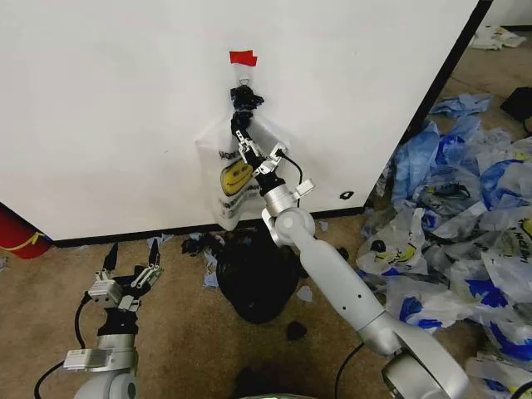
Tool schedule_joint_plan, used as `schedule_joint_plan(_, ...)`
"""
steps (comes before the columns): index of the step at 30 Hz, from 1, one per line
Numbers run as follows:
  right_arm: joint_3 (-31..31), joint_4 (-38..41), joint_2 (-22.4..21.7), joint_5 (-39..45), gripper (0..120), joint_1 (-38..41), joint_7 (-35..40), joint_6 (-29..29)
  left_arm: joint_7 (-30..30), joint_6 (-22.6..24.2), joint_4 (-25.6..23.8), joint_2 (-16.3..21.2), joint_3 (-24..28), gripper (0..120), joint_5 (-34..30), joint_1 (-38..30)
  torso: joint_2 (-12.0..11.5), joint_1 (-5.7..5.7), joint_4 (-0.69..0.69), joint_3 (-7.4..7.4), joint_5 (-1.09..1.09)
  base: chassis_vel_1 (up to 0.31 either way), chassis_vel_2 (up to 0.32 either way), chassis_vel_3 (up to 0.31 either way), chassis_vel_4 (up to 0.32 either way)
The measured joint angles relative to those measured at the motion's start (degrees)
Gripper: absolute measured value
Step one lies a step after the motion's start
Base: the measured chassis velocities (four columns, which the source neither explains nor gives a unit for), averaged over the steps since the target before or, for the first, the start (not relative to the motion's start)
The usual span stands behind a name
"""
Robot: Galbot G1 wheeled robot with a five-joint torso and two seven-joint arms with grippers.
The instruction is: Pick up the garbage bag from the wall and place it over the trash bin.
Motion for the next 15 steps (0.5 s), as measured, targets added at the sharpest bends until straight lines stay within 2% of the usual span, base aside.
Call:
schedule_joint_plan(3, 0.1, 0.0, -0.1, 0.0, 19, -0.1, -0.2, 0.0, 0.0, -0.1, 0.1, 0.0, 0.1, 93, 0.1, -0.1, 0.0, 0.00, 0.00, 0.00, 0.00, 0.000, 0.000, 0.000, 0.000)
schedule_joint_plan(11, 0.2, -0.2, -0.5, -0.2, 15, -0.4, -0.4, 0.3, 0.0, -0.4, 0.6, 0.0, 0.2, 93, 0.4, -0.4, 0.0, 0.00, 0.00, 0.00, 0.00, 0.000, 0.000, 0.000, 0.000)
schedule_joint_plan(15, 0.3, -0.3, -0.7, -0.2, 4, -0.4, -0.4, 0.4, 0.0, -0.6, 0.7, 0.0, 0.2, 93, 0.6, -0.4, 0.0, 0.00, 0.00, 0.00, 0.00, 0.000, 0.000, 0.000, 0.000)
